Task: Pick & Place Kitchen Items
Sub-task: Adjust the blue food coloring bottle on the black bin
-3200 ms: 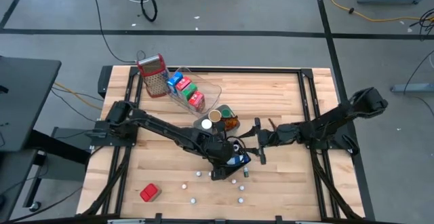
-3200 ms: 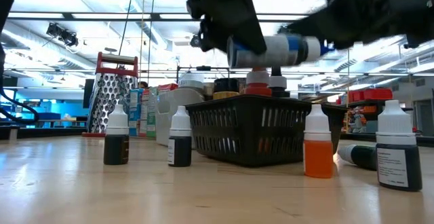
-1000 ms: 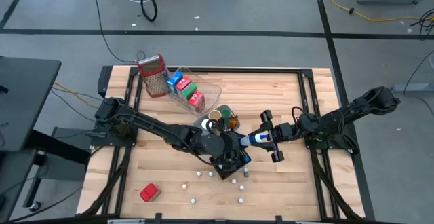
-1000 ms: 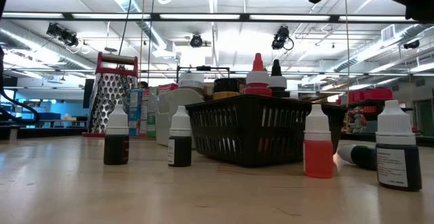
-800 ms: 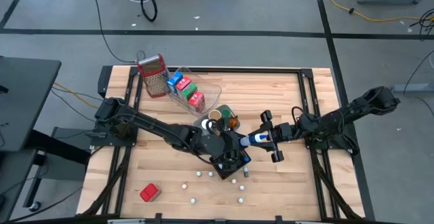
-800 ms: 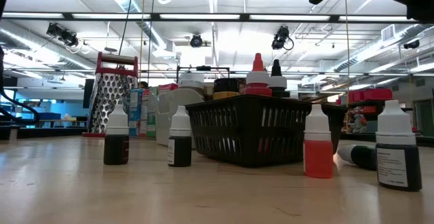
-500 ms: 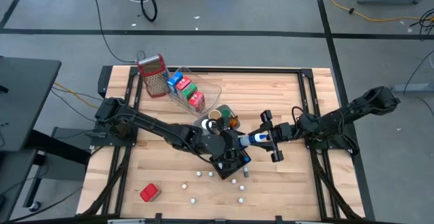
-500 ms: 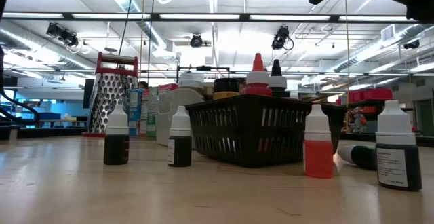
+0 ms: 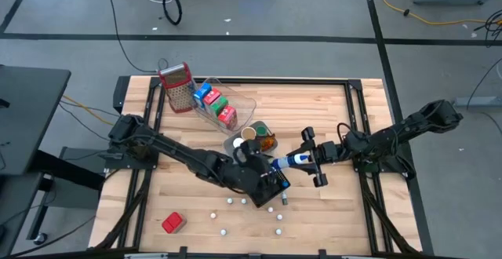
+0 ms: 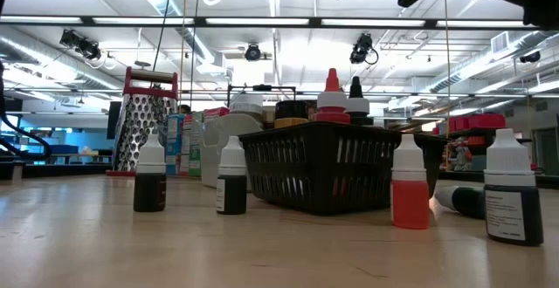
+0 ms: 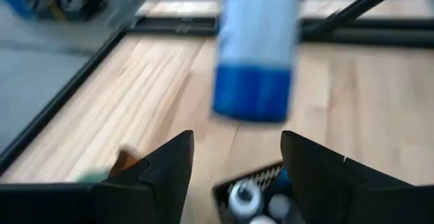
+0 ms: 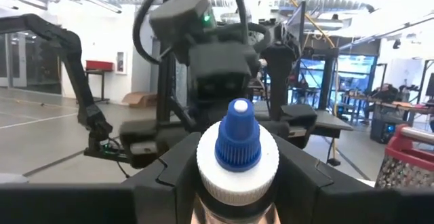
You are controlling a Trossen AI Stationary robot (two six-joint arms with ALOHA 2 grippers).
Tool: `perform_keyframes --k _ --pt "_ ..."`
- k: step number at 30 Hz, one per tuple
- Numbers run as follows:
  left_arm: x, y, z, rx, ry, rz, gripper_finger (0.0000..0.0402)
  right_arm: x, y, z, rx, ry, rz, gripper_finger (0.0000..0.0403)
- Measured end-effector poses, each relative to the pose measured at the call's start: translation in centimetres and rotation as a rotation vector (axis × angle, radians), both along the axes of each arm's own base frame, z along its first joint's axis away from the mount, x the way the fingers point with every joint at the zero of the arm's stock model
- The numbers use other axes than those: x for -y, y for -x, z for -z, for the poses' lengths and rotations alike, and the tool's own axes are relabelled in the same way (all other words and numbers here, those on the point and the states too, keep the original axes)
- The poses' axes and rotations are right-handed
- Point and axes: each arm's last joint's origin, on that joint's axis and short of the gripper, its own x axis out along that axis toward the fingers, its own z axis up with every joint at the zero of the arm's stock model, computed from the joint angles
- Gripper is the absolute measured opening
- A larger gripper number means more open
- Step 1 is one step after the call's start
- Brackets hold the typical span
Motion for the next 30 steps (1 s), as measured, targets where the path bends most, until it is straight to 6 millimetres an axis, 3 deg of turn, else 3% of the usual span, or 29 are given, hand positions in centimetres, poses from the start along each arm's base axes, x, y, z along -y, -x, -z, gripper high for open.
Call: perform_keyframes --k 8,12,21,30 --pt "0.7 1.5 0.9 -0.075 0.107 -0.087 0.023 -0.2 -0.2 0.6 -0.091 -0.04 -0.047 0.0155" --pt "0.9 2.7 -1.1 -0.03 0.143 -0.072 0.0229 -0.5 -1.0 0.2 -0.192 -0.05 -0.082 0.0155" --pt "0.0 7.3 -6.5 0.069 0.054 -0.131 0.0229 -2.4 -5.3 1.6 -0.468 -0.038 -0.175 0.0155" --pt "0.1 7.8 -6.7 0.051 0.059 -0.109 0.0229 -4.7 -9.3 4.9 -0.602 0.032 -0.225 0.0155"
